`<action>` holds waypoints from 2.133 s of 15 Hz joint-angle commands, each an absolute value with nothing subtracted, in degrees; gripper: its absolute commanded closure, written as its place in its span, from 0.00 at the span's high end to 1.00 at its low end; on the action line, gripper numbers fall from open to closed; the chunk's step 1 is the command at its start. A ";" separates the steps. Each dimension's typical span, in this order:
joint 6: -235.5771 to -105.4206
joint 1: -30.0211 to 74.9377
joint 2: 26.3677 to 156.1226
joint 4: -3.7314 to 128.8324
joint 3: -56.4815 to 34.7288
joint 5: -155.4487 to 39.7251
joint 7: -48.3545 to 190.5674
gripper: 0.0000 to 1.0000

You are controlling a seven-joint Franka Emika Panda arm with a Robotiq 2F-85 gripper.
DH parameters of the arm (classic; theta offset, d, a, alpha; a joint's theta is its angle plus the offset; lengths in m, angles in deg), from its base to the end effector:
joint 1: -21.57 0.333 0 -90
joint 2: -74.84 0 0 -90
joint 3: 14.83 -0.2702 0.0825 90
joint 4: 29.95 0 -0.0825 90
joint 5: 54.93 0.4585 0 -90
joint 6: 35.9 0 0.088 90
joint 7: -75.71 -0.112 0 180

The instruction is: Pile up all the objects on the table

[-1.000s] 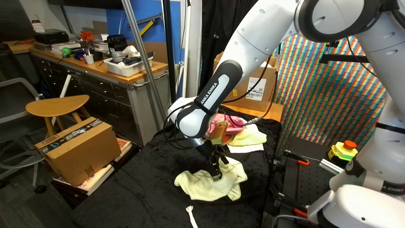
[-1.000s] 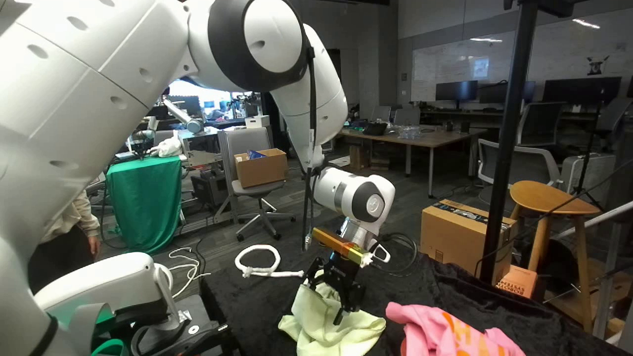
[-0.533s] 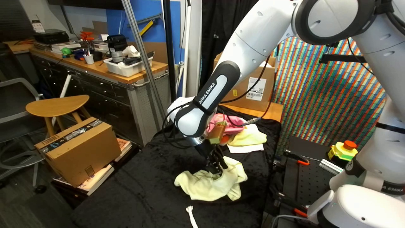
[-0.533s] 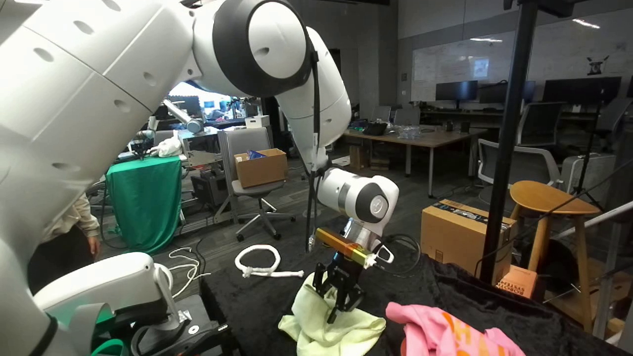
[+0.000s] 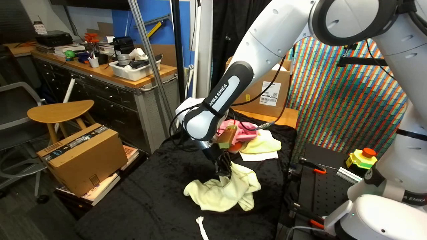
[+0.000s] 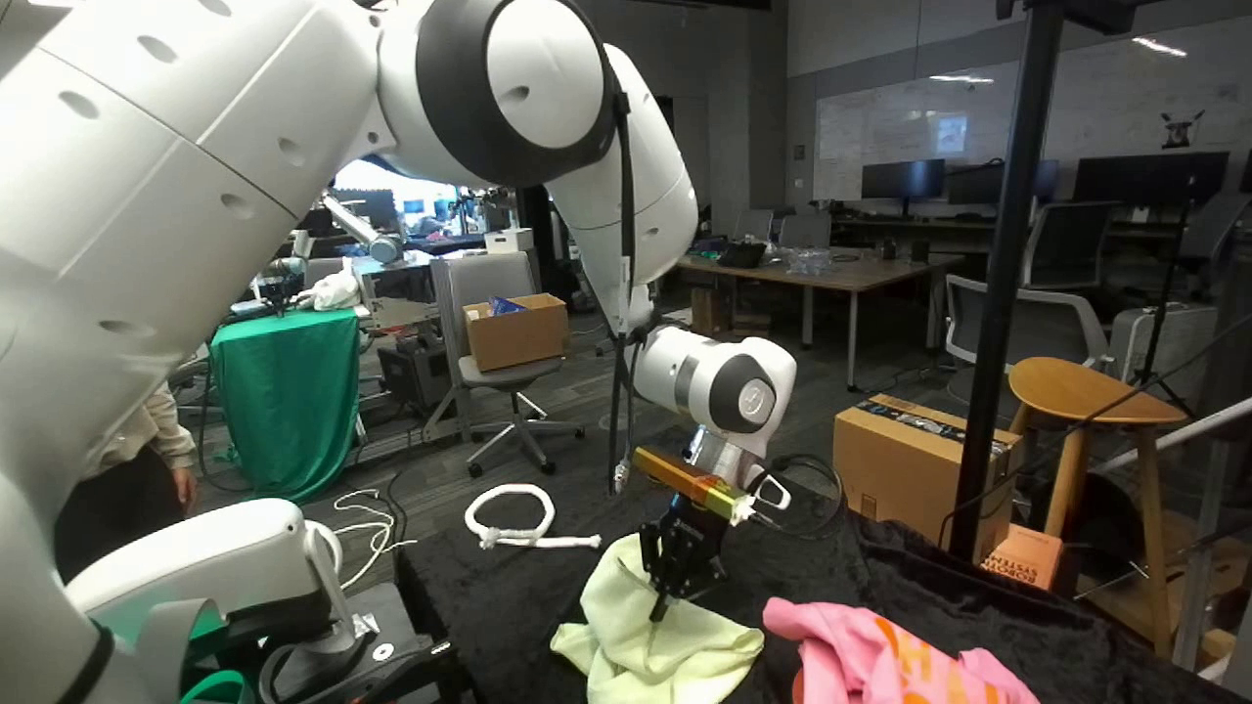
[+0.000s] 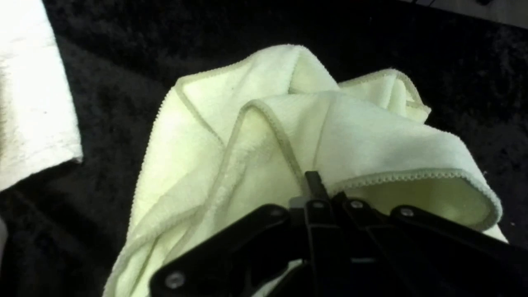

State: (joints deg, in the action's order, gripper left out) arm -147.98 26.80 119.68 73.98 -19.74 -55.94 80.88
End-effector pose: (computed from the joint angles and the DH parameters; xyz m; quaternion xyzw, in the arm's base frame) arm 0.5520 0.1052 -0.0236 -0.9404 -0.1298 0.3141 0.0122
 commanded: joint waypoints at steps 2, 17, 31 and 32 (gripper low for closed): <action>-158.09 26.29 114.59 78.09 -18.12 -56.46 78.93 0.04; -189.99 13.01 91.48 100.30 -17.99 -39.24 81.55 0.04; -189.85 9.54 69.79 110.24 -12.82 -24.22 90.06 0.04; -189.88 9.79 68.56 110.38 -11.66 -25.00 88.90 0.04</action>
State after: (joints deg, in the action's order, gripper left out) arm -191.28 8.22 74.66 108.13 -15.25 -23.44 91.30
